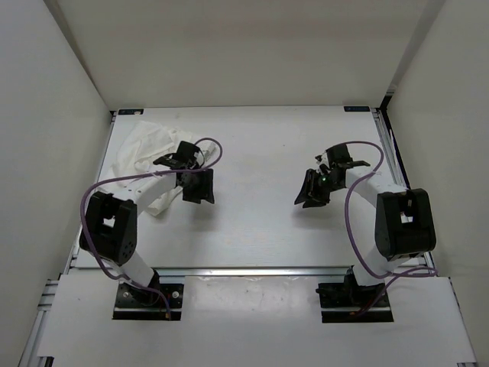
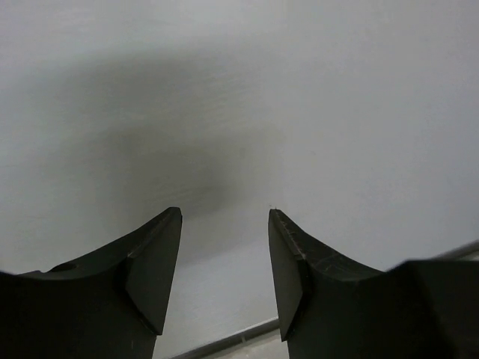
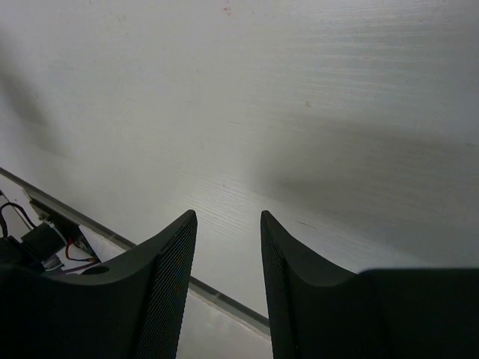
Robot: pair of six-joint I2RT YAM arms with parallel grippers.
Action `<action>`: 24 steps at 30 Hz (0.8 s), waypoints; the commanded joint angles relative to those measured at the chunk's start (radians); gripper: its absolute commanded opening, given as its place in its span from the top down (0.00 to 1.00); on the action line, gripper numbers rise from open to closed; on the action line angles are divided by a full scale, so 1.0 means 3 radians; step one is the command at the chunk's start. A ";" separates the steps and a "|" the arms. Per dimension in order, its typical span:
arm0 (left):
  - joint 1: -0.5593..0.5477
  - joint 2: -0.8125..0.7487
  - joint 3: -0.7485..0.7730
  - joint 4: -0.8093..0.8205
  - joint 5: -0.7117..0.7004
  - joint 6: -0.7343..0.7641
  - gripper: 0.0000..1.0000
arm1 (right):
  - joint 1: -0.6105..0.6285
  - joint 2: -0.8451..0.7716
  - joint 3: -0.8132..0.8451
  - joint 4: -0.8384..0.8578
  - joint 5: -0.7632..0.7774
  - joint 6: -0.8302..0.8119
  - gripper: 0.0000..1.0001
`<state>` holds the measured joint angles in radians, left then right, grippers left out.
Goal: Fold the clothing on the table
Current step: Move the skirt to the center of the board
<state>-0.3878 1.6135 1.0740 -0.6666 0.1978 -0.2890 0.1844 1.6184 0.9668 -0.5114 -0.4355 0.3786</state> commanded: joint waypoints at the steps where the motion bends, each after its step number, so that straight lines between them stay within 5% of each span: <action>1: 0.0371 -0.0223 0.0061 0.0141 -0.0188 -0.0079 0.37 | -0.0103 -0.0077 -0.0001 0.0079 -0.0077 0.0006 0.55; 5: 0.0730 -0.0347 0.0116 0.0300 -0.0541 -0.0243 0.29 | -0.0124 -0.0072 -0.0007 0.0104 -0.0118 -0.0004 0.54; 13: 0.1394 -0.0081 -0.0021 0.0427 -0.1032 -0.0749 0.30 | 0.0004 0.0020 0.0137 -0.0003 -0.0113 -0.0091 0.55; 24: 0.1201 0.0399 -0.0072 0.0259 -0.1667 -0.0714 0.34 | -0.0063 -0.0051 -0.0012 0.0068 -0.0164 -0.0091 0.55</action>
<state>-0.0025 1.6978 1.0718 -0.5728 -0.2436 -0.5056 0.1780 1.6184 0.9699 -0.4980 -0.4606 0.3592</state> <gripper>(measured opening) 0.679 0.451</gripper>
